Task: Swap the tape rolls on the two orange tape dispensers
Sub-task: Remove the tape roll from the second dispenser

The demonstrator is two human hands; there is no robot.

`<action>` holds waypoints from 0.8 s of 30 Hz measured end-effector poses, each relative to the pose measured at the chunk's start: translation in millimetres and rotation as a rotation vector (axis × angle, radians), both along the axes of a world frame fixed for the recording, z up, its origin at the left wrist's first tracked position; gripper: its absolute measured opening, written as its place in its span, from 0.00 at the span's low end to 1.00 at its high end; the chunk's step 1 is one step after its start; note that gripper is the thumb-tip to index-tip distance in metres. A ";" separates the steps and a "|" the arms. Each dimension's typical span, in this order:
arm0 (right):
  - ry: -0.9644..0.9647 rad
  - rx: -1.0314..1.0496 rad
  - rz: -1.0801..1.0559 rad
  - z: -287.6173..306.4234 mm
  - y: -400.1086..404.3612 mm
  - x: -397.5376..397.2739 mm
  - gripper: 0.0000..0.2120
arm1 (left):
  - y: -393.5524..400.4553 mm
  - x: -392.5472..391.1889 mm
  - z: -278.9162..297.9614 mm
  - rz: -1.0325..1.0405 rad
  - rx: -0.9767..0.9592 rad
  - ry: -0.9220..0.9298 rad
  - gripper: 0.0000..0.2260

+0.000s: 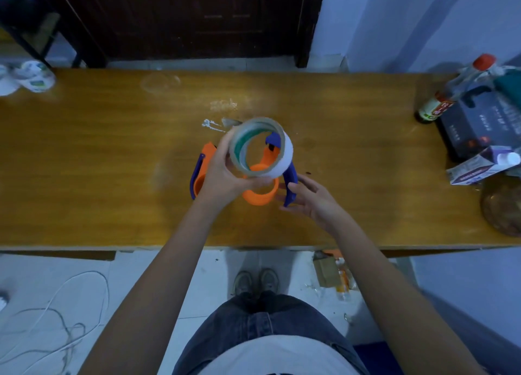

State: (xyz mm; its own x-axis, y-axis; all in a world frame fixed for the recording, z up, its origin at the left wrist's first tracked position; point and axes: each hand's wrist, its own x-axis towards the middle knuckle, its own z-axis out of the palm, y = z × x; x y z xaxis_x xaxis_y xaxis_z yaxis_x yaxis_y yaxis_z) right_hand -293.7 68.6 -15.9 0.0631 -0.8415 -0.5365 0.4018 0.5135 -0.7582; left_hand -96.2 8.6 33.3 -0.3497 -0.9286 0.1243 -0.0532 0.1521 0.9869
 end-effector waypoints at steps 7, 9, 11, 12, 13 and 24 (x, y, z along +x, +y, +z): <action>-0.052 0.004 -0.039 0.6 -7.6 2.9 0.22 | -7.3 14.6 -17.3 0.304 0.533 0.164 0.34; -0.044 -0.005 -0.044 2.3 -10.5 3.8 0.15 | -4.6 17.9 -22.6 0.268 0.635 0.187 0.34; -0.030 0.001 -0.044 4.2 -13.7 6.6 0.11 | -0.8 16.5 -25.2 0.241 0.657 0.190 0.32; -0.028 0.010 -0.047 5.1 -15.3 8.8 0.10 | 0.5 15.1 -25.9 0.230 0.664 0.200 0.33; -0.027 0.020 -0.051 5.4 -17.3 11.1 0.10 | 1.3 13.3 -25.9 0.223 0.674 0.211 0.36; 0.400 0.130 0.009 -15.3 -30.4 43.6 0.09 | -19.1 3.3 -23.6 0.169 0.374 -0.109 0.39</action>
